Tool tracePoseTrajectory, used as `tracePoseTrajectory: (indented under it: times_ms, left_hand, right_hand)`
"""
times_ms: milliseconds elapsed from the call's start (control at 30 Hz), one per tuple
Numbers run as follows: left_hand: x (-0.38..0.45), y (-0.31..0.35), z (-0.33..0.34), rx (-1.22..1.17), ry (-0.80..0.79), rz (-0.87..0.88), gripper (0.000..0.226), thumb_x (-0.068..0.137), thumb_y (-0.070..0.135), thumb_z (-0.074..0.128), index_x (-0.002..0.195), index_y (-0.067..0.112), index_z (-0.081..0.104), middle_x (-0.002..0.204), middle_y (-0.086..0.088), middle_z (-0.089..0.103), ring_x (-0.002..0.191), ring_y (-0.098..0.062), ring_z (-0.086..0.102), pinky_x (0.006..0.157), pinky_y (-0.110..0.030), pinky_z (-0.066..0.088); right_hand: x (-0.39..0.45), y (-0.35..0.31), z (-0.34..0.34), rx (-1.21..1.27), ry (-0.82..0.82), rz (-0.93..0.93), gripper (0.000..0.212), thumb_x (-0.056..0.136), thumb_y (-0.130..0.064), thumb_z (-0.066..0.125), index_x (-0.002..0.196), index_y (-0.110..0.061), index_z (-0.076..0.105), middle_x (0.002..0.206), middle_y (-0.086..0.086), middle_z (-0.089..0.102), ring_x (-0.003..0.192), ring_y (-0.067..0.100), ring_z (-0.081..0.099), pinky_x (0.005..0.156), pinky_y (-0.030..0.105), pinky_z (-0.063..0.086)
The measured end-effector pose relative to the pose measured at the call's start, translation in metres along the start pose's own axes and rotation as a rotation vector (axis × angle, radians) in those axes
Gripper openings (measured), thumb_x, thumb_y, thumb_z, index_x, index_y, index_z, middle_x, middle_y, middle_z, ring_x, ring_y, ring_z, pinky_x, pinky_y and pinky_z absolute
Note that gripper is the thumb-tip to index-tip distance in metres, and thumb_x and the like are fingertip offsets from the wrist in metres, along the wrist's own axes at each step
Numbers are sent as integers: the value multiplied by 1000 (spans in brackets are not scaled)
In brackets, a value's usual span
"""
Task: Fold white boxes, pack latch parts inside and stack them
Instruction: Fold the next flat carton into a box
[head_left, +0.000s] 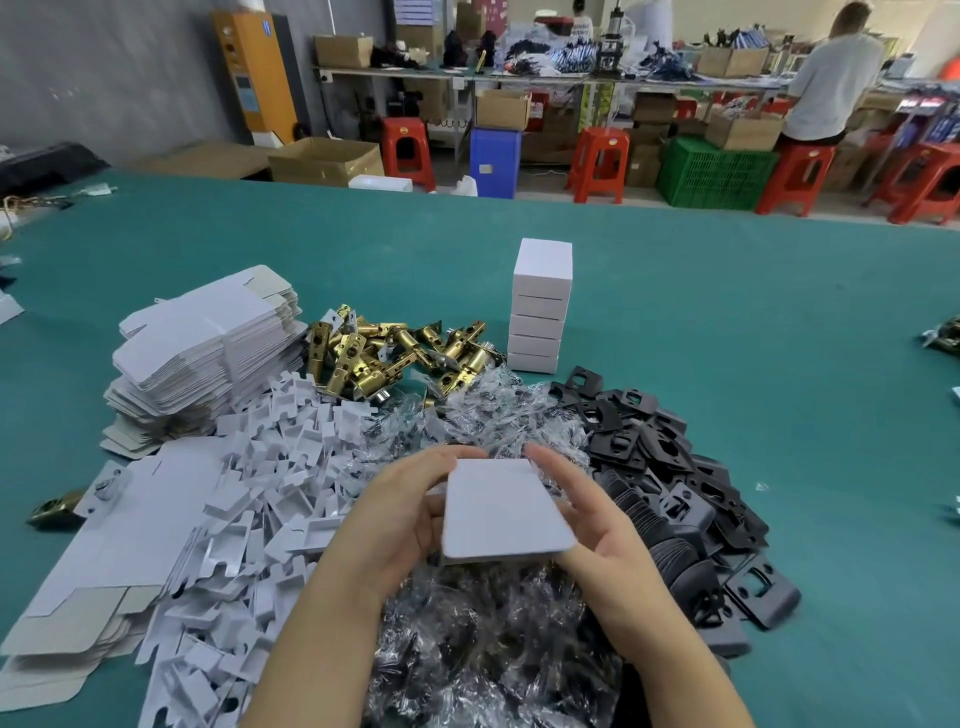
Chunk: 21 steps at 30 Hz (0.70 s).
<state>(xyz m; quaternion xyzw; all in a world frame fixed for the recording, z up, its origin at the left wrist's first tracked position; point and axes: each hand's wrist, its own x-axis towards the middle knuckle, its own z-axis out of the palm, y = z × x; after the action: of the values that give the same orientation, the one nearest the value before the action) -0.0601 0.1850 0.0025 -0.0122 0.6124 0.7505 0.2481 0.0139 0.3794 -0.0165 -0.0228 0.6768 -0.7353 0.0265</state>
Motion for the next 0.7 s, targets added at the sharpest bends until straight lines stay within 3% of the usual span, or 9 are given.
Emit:
tracePoseTrajectory:
  times_ms: [133, 233, 333, 433, 533, 600, 700]
  left_hand:
    - [0, -1, 1, -22, 8, 17, 25, 99, 24, 57, 100, 14, 80, 89, -14, 73, 63, -19, 66, 46, -29, 49]
    - [0, -3, 0, -20, -78, 72, 27, 100, 32, 59, 113, 17, 77, 96, -18, 69, 49, -17, 56, 38, -24, 44]
    - [-3, -4, -2, 80, -151, 165, 46, 84, 60, 73, 124, 38, 71, 100, -7, 76, 52, -13, 56, 45, -22, 47]
    - [-3, -7, 1, 350, -122, 288, 49, 75, 67, 77, 120, 48, 70, 95, 8, 76, 70, -9, 65, 59, -22, 51]
    - [1, -9, 5, 500, -82, 322, 36, 79, 59, 74, 115, 54, 69, 104, 13, 76, 93, -7, 71, 78, -29, 55]
    - [3, -10, 5, 577, -83, 327, 30, 83, 53, 74, 113, 56, 69, 99, 21, 75, 87, 2, 69, 75, -20, 52]
    - [3, -13, 4, 647, -65, 345, 29, 88, 41, 76, 112, 56, 69, 80, 28, 70, 67, 10, 60, 59, -5, 43]
  right_hand:
    - [1, 0, 5, -76, 9, -38, 52, 90, 0, 73, 134, -24, 62, 132, -15, 65, 108, 2, 68, 84, 22, 55]
    - [2, 0, 9, -61, 116, -102, 27, 88, -21, 71, 114, -15, 68, 88, 0, 76, 61, 5, 64, 56, 20, 49]
    - [4, 5, 8, 77, 202, -101, 22, 86, -28, 69, 106, -19, 72, 63, 0, 67, 43, 6, 52, 45, 14, 40]
    - [5, 7, 6, 51, 177, -122, 10, 93, -32, 72, 103, -34, 75, 60, -2, 62, 44, 4, 47, 46, 13, 38]
    - [5, 6, 5, -16, 193, -168, 20, 94, -34, 69, 111, -44, 72, 76, -12, 70, 53, 2, 53, 52, 16, 44]
    - [6, 5, 4, -25, 236, -178, 23, 94, -35, 69, 112, -47, 71, 78, -17, 70, 53, 1, 52, 51, 17, 45]
    - [6, 6, 3, -47, 279, -174, 21, 88, -40, 71, 108, -45, 71, 69, -14, 67, 49, 1, 52, 48, 16, 43]
